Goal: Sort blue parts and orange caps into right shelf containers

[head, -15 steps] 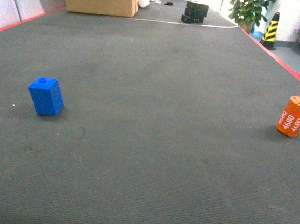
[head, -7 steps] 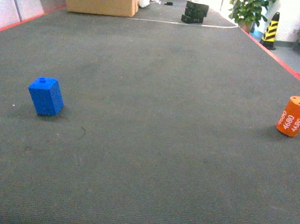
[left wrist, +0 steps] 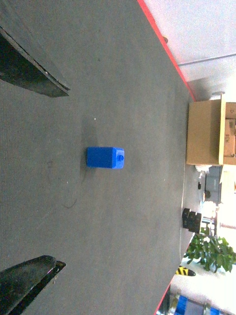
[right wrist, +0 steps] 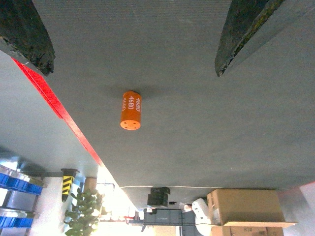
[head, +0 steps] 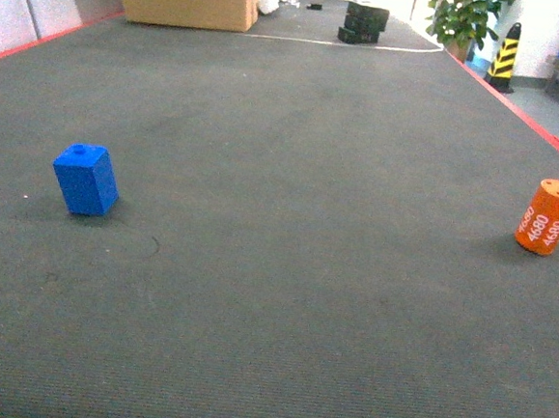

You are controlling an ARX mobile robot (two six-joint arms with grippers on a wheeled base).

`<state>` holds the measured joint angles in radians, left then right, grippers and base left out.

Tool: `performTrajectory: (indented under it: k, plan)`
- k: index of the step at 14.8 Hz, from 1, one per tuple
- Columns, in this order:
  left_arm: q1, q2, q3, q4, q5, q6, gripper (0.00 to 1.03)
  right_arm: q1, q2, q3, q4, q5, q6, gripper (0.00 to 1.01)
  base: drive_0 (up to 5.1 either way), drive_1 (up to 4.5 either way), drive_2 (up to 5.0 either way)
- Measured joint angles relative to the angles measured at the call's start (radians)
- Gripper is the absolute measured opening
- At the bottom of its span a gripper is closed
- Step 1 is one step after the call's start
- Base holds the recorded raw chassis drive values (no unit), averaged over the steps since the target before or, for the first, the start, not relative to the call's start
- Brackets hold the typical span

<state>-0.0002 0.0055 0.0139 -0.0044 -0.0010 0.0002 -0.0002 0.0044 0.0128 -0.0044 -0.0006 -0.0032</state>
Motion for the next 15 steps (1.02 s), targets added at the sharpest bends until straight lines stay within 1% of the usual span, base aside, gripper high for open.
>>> performTrajectory:
  k: [15]
  plan:
    - [0.0, 0.0, 0.0, 0.0, 0.0, 0.0, 0.98, 0.0, 0.0, 0.0, 0.0, 0.0, 0.0, 0.98, 0.0, 0.0, 0.0]
